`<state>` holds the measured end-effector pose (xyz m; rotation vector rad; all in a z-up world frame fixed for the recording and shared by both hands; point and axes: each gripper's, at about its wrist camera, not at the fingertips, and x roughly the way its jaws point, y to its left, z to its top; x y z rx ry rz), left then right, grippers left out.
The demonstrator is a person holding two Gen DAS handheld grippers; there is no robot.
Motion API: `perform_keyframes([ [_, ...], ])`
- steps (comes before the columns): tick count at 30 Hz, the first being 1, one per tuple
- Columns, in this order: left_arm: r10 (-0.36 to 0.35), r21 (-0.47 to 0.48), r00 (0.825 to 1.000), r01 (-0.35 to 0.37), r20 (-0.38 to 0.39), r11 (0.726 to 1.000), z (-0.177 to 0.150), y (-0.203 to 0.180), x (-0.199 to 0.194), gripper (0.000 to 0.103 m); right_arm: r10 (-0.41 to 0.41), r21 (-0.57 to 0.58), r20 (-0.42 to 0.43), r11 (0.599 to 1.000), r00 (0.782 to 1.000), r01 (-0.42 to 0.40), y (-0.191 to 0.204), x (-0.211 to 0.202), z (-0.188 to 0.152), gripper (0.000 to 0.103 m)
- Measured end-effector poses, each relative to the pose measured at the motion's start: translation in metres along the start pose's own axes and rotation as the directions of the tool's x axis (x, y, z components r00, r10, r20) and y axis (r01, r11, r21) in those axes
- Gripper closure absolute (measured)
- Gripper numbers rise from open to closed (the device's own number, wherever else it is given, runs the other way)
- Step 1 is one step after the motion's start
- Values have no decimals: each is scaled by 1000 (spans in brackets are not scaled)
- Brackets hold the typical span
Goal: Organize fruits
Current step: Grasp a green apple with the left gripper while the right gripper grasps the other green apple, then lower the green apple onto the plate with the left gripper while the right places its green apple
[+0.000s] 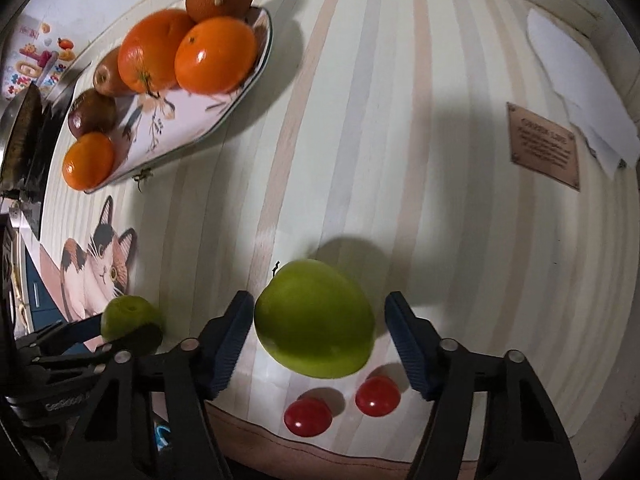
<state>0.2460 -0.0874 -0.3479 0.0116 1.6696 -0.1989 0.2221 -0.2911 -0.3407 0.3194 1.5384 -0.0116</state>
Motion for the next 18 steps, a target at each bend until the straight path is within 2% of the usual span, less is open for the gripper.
perform_keyframes([
  [3, 26, 28, 999, -27, 27, 999, -1, -6, -1, 48, -6, -15, 10, 1000, 1000, 6, 4, 0, -1, 41],
  [9, 12, 10, 1000, -12, 4, 1000, 4, 0, 6, 49, -8, -28, 10, 1000, 1000, 9, 10, 2, 4, 41],
  [14, 21, 11, 999, -21, 46, 1000, 3, 8, -8, 49, -16, -41, 8, 999, 1000, 16, 14, 4, 4, 42],
  [18, 1, 10, 998, -2, 65, 1000, 6, 8, -25, 49, 8, -41, 28, 999, 1000, -7, 22, 1, 5, 42],
])
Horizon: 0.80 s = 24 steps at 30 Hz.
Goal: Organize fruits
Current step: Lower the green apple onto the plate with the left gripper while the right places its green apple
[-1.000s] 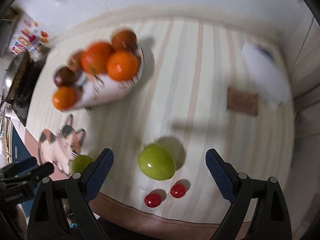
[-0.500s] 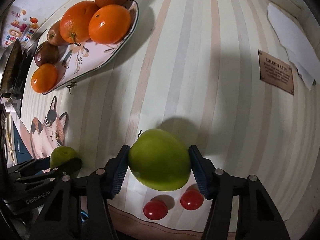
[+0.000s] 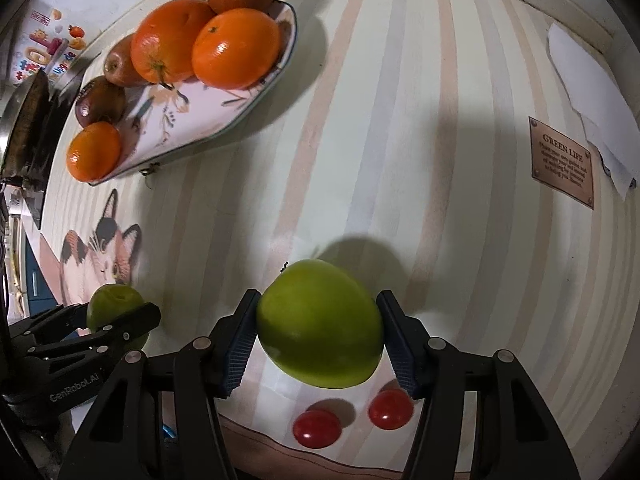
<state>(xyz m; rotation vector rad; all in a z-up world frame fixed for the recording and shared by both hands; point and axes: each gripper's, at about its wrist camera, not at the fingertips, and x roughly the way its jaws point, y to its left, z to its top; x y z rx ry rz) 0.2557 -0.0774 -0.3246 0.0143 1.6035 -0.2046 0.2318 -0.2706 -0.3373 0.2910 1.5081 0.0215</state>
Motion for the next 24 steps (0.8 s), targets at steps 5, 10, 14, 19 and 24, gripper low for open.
perform_keyframes([
  [5, -41, -2, 998, 41, 45, 999, 17, 2, -34, 49, 49, -2, 41, 999, 998, -49, 15, -13, 12, 42],
  [10, -59, -8, 994, 60, 96, 998, 47, 12, -64, 49, 109, -12, 78, 994, 991, -108, 37, -27, 29, 42],
  [14, -16, 4, 991, 15, 134, 1000, 89, 23, -80, 49, 146, -20, 113, 989, 983, -145, 47, -35, 47, 42],
  [19, 30, 24, 992, -33, 124, 999, 133, 34, -79, 49, 184, -23, 149, 983, 972, -182, 69, -30, 75, 42],
  [24, 50, 20, 995, -52, 90, 998, 162, 33, -65, 49, 221, -8, 142, 975, 965, -222, 91, -6, 100, 42],
])
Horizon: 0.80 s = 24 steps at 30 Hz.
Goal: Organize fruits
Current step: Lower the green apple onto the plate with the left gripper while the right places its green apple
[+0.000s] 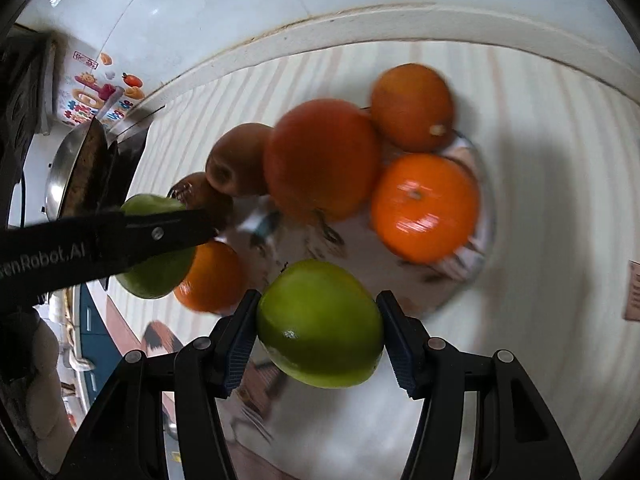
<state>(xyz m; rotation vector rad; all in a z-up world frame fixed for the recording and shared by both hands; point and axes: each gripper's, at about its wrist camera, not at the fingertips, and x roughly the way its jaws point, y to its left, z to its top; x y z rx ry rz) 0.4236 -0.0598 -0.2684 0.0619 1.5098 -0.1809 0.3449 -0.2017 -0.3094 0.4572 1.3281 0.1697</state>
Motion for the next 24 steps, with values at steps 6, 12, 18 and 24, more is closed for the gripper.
perform_keyframes([
  [6, -4, -3, 999, 4, -50, 1000, 7, -2, 18, 49, 15, 15, -1, 1000, 1000, -15, 15, 32, 13, 42],
  [12, -20, -23, 999, 19, -48, 1000, 10, -1, 15, 46, 71, 53, -35, 996, 997, -69, 17, 50, 17, 36],
  [18, -34, -31, 999, 33, -21, 999, 9, 2, 7, 37, 60, 37, -43, 998, 997, -58, 14, 44, 18, 15],
  [24, -31, -68, 999, 32, 21, 997, -6, 15, -9, 31, -44, -15, -25, 999, 999, 44, 10, 13, 14, 9],
])
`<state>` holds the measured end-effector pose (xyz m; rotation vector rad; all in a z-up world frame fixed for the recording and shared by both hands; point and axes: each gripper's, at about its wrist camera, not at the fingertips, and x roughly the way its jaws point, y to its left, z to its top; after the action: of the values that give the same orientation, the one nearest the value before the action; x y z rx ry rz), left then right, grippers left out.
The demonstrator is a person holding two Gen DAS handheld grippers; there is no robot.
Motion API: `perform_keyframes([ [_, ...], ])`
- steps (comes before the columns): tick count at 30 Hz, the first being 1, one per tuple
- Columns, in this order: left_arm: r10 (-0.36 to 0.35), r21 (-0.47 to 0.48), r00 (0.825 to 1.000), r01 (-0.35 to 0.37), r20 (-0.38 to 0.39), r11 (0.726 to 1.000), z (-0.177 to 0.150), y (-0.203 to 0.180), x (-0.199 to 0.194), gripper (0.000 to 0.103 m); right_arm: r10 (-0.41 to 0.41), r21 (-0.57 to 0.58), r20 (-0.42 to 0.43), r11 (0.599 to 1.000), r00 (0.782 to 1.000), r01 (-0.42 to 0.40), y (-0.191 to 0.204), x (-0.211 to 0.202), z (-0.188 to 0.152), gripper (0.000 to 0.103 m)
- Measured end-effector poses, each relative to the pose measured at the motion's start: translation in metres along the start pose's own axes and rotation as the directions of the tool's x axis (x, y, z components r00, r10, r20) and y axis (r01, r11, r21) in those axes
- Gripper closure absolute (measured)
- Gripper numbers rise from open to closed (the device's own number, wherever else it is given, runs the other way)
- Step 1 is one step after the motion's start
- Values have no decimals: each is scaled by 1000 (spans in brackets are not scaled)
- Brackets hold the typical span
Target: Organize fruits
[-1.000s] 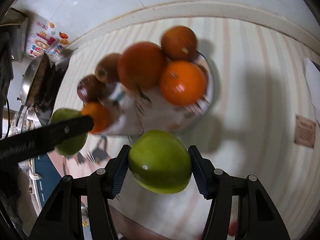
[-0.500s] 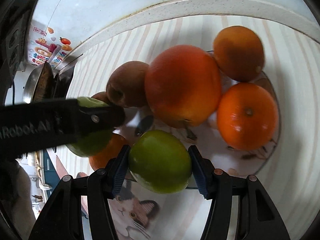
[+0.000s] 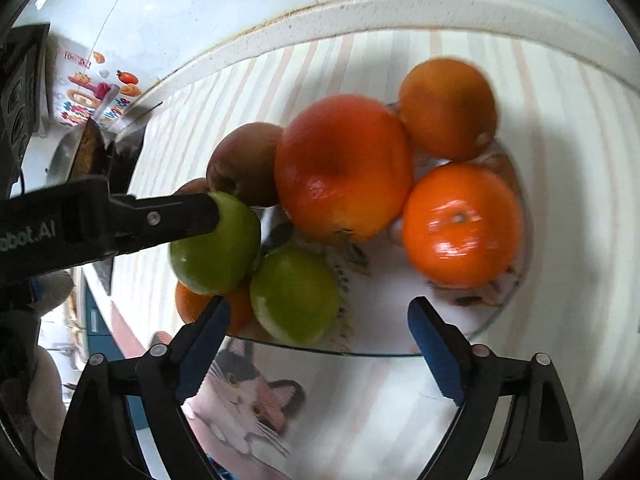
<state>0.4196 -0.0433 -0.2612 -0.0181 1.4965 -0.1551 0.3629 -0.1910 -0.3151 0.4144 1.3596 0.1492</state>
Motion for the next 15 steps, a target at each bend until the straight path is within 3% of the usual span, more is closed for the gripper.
perform_keyframes([
  [9, 77, -39, 991, -73, 107, 997, -38, 21, -28, 31, -172, -92, 63, 980, 983, 177, 7, -43, -6, 7],
  [15, 115, -38, 979, -111, 171, 993, -71, 24, -49, 31, -219, -123, 112, 965, 969, 232, 16, -71, -19, 7],
])
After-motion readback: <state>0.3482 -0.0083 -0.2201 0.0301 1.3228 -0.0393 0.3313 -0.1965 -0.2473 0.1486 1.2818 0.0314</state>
